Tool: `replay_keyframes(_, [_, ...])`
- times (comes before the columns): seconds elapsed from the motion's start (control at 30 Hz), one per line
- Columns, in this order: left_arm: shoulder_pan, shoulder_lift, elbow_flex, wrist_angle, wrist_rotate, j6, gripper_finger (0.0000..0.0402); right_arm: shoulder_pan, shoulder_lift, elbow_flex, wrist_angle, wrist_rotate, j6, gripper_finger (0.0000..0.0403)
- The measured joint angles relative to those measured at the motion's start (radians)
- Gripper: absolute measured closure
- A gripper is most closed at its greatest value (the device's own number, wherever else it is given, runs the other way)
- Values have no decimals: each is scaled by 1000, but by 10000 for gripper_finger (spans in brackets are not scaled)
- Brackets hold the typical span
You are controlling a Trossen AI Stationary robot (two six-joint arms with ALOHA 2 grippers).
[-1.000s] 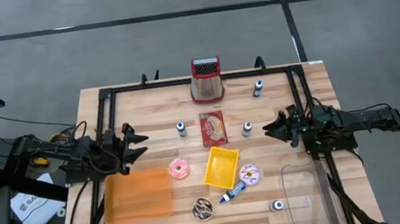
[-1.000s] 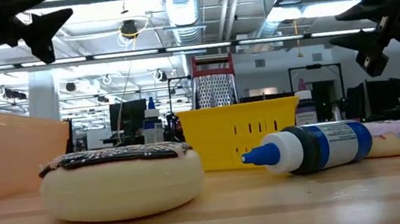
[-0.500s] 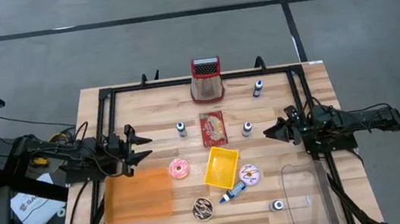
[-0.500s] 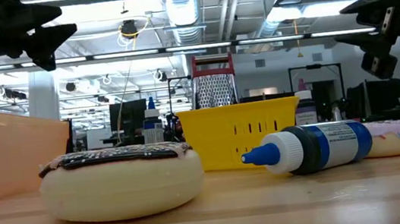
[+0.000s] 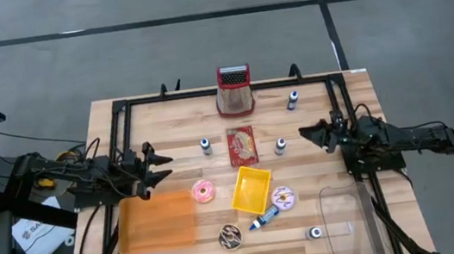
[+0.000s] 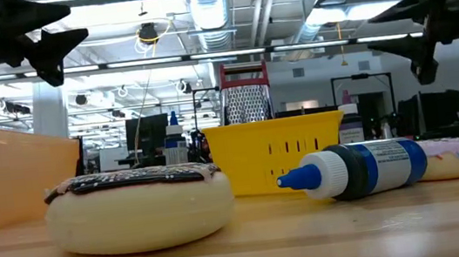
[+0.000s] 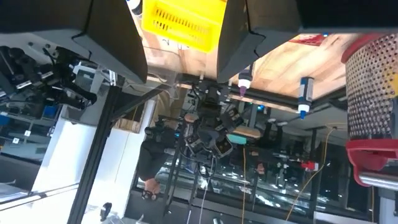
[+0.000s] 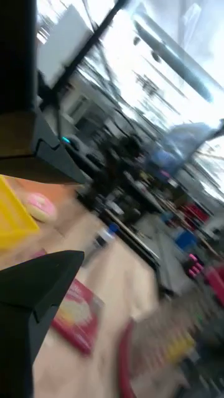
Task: Pick & Place Food Item
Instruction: Put the violet donut into the yellow basket
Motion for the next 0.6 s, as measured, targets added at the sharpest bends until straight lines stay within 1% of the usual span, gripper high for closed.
replay_keyframes(0.1, [0, 0, 0, 7, 0, 10, 211, -22, 0, 0, 14, 68, -8, 226])
replay_keyframes(0.17, [0, 0, 0, 6, 0, 34, 211, -36, 5, 0, -11, 95, -2, 226])
replay_keyframes(0.27, [0, 0, 0, 30, 0, 53, 211, -49, 8, 0, -64, 101, 63, 226])
replay_keyframes(0.33, [0, 0, 0, 58, 0, 59, 211, -54, 25, 1, -64, 101, 64, 226])
replay_keyframes(0.4, [0, 0, 0, 101, 0, 116, 211, -49, 45, 0, -64, 100, 87, 226])
replay_keyframes(0.43, [0, 0, 0, 125, 0, 153, 211, -44, 54, -3, -53, 96, 88, 226])
replay_keyframes(0.5, [0, 0, 0, 182, 0, 218, 211, -31, 76, -14, 4, 53, 53, 226])
replay_keyframes(0.6, [0, 0, 0, 282, 0, 299, 211, 7, 116, -15, 190, -63, -77, 226])
